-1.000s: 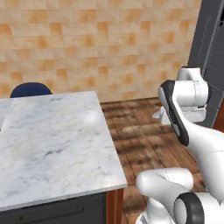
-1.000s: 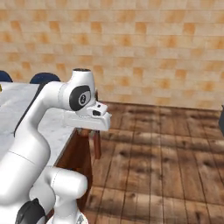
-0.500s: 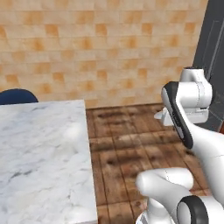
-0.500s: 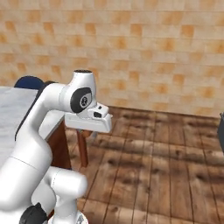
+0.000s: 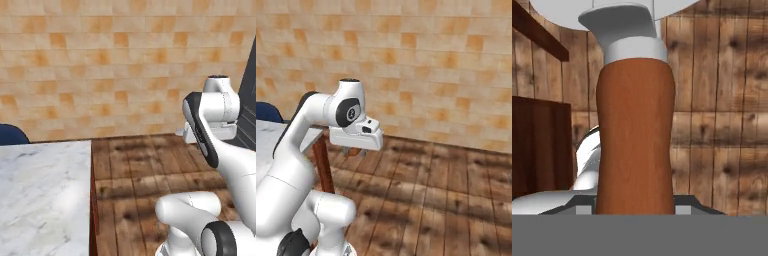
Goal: Take the pizza cutter from the drawer on the left and place it on the dining counter for cutting.
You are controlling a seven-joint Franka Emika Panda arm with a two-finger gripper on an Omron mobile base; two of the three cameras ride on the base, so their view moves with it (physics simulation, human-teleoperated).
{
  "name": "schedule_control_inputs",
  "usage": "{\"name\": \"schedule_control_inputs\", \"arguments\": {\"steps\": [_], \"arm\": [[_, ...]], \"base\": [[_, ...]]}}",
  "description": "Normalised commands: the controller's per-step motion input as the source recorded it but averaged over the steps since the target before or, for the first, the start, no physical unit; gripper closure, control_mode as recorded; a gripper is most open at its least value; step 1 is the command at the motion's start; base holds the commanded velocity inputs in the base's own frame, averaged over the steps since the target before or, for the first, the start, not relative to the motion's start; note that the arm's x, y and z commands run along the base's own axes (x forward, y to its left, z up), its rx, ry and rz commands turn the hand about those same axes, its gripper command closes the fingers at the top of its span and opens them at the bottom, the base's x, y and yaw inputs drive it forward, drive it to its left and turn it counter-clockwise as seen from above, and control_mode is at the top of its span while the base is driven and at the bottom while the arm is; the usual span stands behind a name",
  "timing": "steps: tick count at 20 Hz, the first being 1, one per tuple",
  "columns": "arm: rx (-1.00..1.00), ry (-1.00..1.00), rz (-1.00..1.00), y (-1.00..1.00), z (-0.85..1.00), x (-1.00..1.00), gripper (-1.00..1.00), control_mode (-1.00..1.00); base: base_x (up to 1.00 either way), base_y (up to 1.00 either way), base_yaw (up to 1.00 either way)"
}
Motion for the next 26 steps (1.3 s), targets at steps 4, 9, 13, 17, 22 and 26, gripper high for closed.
{"name": "schedule_control_inputs", "arguments": {"steps": [4,9,13,17,22,26], "arm": [[0.00,0.00,0.00,0.00,0.00,0.00,1.00,1.00],[0.00,0.00,0.00,0.00,0.00,0.00,1.00,1.00],[0.00,0.00,0.00,0.00,0.00,0.00,1.00,1.00],[0.00,0.00,0.00,0.00,0.00,0.00,1.00,1.00],[0.00,0.00,0.00,0.00,0.00,0.00,1.00,1.00],[0.00,0.00,0.00,0.00,0.00,0.00,1.00,1.00]], "base": [[1.00,-0.72,0.11],[1.00,-0.52,0.11],[1.00,-0.27,0.16],[1.00,-0.07,0.20],[1.00,-0.15,0.22],[1.00,-0.05,0.29]]}}
